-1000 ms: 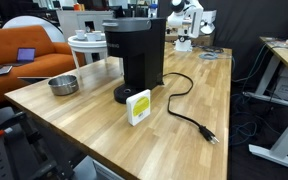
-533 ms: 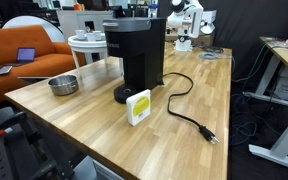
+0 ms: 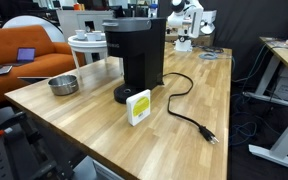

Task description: Open the coffee maker, take out the cup and put it in the pot

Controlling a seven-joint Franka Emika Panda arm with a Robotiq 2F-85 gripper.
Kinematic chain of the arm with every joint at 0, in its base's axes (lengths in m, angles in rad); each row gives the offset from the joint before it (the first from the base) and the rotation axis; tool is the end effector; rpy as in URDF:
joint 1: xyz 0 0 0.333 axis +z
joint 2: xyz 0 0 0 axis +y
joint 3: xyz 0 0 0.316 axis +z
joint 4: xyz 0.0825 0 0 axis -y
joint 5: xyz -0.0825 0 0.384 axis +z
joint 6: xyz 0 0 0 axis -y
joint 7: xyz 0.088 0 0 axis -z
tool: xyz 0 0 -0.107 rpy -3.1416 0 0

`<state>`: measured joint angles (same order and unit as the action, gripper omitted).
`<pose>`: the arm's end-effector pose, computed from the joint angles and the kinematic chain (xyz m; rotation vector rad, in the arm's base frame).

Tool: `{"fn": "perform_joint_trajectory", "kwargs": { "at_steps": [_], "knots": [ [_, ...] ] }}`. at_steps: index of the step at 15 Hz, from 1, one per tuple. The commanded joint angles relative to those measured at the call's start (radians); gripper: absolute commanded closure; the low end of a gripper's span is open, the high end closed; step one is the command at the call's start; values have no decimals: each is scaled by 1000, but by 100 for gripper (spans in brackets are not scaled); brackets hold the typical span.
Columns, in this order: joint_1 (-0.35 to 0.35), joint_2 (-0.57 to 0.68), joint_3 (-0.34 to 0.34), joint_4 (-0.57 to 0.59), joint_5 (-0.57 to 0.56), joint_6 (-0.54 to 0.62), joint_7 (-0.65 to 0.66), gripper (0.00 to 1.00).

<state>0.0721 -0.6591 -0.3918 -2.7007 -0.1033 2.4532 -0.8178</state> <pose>0.3616 -0.1194 0.4522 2.8862 0.8875 0.6194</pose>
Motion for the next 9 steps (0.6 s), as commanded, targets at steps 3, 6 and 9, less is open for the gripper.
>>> {"fn": "perform_joint_trajectory", "kwargs": {
  "at_steps": [3, 6, 9],
  "knots": [
    [-5, 45, 40, 3, 35, 21, -57, 0],
    [-12, 33, 39, 3, 34, 20, -56, 0],
    [-12, 32, 39, 2, 33, 20, -55, 0]
  ]
}}
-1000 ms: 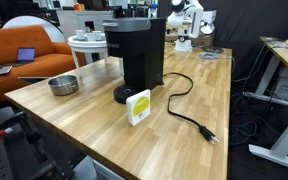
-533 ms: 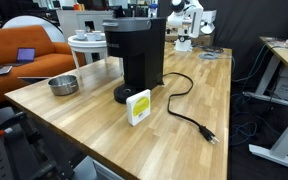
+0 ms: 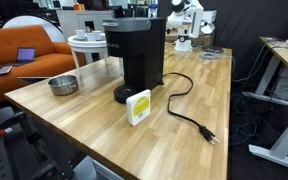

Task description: Open the coffee maker, take out the cup and put it in the pot

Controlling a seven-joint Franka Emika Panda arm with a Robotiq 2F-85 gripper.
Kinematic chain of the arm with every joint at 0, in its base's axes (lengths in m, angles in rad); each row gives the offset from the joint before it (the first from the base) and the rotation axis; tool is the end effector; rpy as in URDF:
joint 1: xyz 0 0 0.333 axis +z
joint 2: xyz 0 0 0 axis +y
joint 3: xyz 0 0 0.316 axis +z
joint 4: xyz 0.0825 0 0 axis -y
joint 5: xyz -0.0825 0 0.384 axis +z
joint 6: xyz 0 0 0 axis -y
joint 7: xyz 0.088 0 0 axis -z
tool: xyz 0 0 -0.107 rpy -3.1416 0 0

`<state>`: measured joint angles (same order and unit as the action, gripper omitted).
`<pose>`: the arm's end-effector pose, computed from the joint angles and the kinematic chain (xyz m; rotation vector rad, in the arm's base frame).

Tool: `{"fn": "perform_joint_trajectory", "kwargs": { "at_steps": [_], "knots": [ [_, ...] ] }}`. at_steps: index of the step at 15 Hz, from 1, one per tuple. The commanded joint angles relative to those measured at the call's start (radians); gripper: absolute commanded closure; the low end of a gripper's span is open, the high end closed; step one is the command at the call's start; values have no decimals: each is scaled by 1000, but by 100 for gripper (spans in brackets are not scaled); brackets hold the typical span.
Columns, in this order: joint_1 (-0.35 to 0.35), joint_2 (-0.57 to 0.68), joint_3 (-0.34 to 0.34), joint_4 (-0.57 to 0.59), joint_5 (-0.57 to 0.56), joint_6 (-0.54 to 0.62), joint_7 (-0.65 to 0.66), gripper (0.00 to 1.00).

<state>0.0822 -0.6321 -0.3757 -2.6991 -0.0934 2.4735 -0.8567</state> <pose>0.3688 -0.1105 0.4472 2.8530 0.9643 0.6073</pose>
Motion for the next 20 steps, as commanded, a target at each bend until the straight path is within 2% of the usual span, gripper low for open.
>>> {"fn": "perform_joint_trajectory", "kwargs": {
  "at_steps": [1, 6, 8, 11, 12, 13, 14, 20],
  "knots": [
    [-22, 5, 23, 1, 24, -1, -17, 0],
    [-10, -18, 75, -34, -28, 35, -77, 0],
    [-21, -24, 115, -62, -83, 73, -109, 0],
    [-74, -33, 191, -138, -211, 206, -70, 0],
    [-77, 16, 206, -89, -230, 238, -46, 0],
    [-88, 15, 215, -100, -238, 286, -13, 0],
    [-46, -3, 185, -97, -197, 213, -45, 0],
    [-64, 8, 201, -94, -211, 251, -27, 0]
  ]
}}
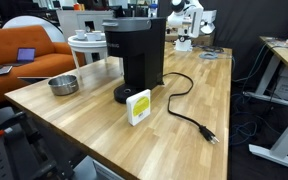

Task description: Open the coffee maker, take out the cup and put it in the pot

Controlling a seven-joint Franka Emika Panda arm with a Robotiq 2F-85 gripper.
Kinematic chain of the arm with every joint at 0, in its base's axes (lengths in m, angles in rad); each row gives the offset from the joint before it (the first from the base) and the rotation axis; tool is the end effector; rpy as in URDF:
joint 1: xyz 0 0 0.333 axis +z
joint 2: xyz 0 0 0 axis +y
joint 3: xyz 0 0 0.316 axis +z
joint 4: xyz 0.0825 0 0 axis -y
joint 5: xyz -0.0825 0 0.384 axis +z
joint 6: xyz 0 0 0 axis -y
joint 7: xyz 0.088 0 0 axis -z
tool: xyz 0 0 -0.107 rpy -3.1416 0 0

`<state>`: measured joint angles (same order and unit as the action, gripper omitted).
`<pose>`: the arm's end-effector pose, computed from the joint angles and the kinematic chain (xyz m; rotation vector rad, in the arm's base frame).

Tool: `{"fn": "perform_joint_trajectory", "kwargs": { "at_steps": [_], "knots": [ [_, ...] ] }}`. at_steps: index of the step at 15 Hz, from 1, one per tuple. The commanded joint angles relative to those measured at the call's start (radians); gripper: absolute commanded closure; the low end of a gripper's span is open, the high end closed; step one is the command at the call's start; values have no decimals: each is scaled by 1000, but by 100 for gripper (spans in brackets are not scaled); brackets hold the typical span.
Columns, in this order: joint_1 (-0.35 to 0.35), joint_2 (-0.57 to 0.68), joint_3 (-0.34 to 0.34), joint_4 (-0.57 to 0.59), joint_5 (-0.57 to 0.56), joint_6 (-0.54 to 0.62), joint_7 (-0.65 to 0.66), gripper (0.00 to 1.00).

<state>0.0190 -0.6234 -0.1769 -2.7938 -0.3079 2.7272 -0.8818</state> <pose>0.3742 -0.0468 0.4411 2.4057 1.2747 0.6134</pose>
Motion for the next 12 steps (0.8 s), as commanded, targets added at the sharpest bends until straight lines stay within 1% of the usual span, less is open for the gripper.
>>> {"fn": "perform_joint_trajectory", "kwargs": {
  "at_steps": [1, 2, 4, 8, 12],
  "knots": [
    [-1, -1, 2, 1, 3, -2, -2, 0],
    [-20, 2, 16, 1, -17, 18, 7, 0],
    [-35, -3, 37, 4, -63, 34, -10, 0],
    [-44, -13, 84, 13, -149, 62, -6, 0],
    [-36, -23, 119, 16, -175, 48, 7, 0]
  ]
}}
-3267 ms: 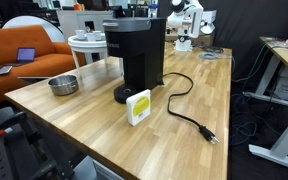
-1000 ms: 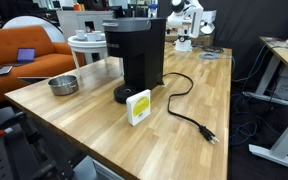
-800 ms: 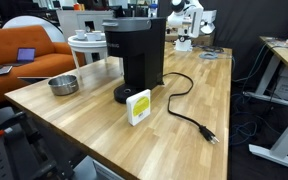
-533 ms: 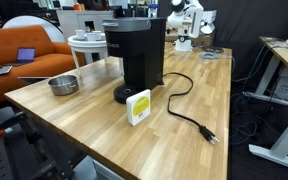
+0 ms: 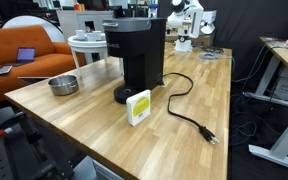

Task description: Open the coffee maker, take out the cup and put it in the pot

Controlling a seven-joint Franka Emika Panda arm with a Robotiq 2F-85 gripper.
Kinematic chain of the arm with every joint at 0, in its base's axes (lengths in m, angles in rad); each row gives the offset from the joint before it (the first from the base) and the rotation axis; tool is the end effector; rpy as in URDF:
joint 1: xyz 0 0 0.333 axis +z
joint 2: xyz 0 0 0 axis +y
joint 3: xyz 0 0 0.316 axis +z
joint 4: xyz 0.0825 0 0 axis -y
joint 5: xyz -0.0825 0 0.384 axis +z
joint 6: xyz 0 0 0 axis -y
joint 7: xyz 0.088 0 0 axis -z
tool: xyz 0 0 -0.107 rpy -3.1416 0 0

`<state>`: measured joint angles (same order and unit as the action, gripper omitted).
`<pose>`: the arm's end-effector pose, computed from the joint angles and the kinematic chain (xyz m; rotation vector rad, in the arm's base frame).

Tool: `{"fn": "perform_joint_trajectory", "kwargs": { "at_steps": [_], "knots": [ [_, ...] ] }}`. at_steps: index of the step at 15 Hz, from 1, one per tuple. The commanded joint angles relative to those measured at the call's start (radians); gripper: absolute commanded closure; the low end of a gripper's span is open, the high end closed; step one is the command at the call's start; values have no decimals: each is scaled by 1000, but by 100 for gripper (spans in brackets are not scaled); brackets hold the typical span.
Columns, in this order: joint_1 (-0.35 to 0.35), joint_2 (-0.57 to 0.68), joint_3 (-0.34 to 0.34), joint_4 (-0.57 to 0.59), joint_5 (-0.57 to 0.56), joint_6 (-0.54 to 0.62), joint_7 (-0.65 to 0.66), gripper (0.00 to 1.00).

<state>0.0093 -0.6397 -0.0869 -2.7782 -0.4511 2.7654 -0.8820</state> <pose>0.3777 -0.0109 0.4603 2.1518 1.4284 0.5938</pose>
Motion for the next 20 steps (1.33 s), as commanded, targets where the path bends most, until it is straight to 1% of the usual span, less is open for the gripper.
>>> {"fn": "perform_joint_trajectory", "kwargs": {
  "at_steps": [1, 4, 8, 12, 14, 15, 18, 20],
  "knots": [
    [-25, -8, 32, 0, -31, 9, 12, 21],
    [-13, -12, 24, 0, -12, 12, 18, 41],
    [34, -16, -12, 0, 45, 9, 17, 69],
    [49, -17, -27, 0, 72, 2, 9, 97],
    [37, -15, -24, 0, 62, 2, 9, 100],
    [21, -12, -15, 0, 45, 3, 11, 100],
    [4, -10, -11, -1, 27, 4, 9, 100],
    [-33, -8, 9, -1, -24, 14, 5, 100]
  ]
}}
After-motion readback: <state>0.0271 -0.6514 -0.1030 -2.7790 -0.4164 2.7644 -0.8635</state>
